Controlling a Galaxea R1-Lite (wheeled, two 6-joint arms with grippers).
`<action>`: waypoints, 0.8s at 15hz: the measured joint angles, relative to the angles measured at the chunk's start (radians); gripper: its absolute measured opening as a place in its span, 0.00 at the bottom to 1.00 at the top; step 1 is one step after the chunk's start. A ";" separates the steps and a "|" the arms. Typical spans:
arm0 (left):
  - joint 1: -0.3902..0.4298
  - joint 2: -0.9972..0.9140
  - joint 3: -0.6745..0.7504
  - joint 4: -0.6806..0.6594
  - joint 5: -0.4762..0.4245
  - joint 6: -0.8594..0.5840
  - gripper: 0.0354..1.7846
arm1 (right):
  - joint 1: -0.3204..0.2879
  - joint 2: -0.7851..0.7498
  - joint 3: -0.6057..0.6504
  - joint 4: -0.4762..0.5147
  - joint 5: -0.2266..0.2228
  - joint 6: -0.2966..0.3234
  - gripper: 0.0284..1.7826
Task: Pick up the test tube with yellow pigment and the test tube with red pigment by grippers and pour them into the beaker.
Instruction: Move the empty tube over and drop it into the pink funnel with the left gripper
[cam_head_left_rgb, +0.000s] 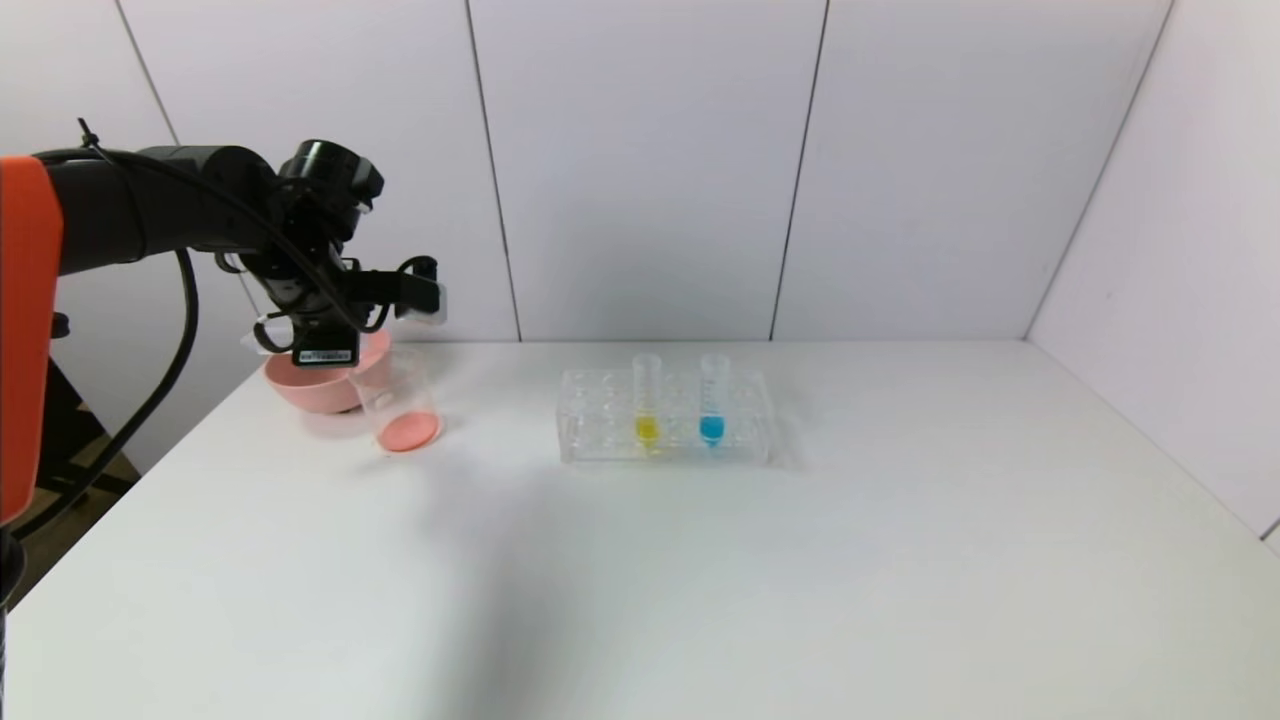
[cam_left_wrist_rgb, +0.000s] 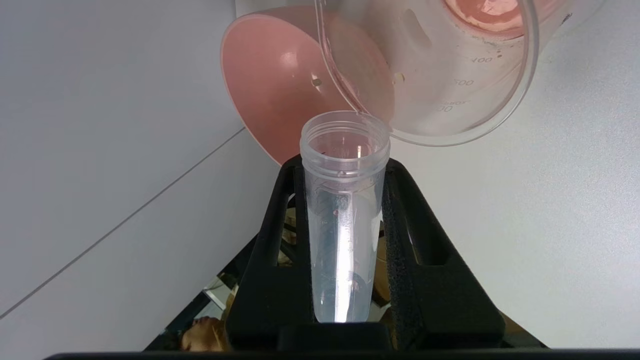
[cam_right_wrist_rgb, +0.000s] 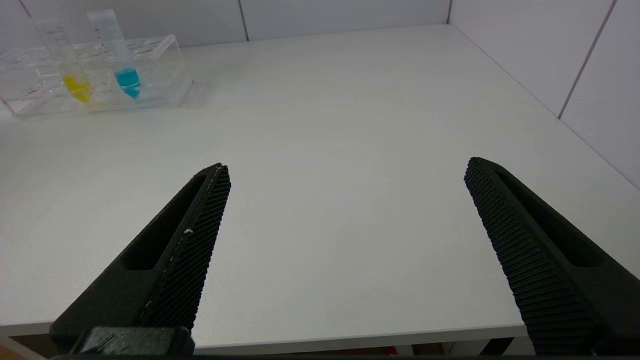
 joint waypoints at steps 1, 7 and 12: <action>0.010 -0.010 0.003 -0.002 -0.033 -0.007 0.23 | 0.000 0.000 0.000 0.000 0.000 0.000 0.96; 0.135 -0.056 0.025 -0.062 -0.522 -0.309 0.23 | 0.000 0.000 0.000 0.000 0.000 0.000 0.96; 0.177 -0.060 0.038 -0.377 -0.715 -0.887 0.23 | 0.000 0.000 0.000 0.000 0.000 0.000 0.96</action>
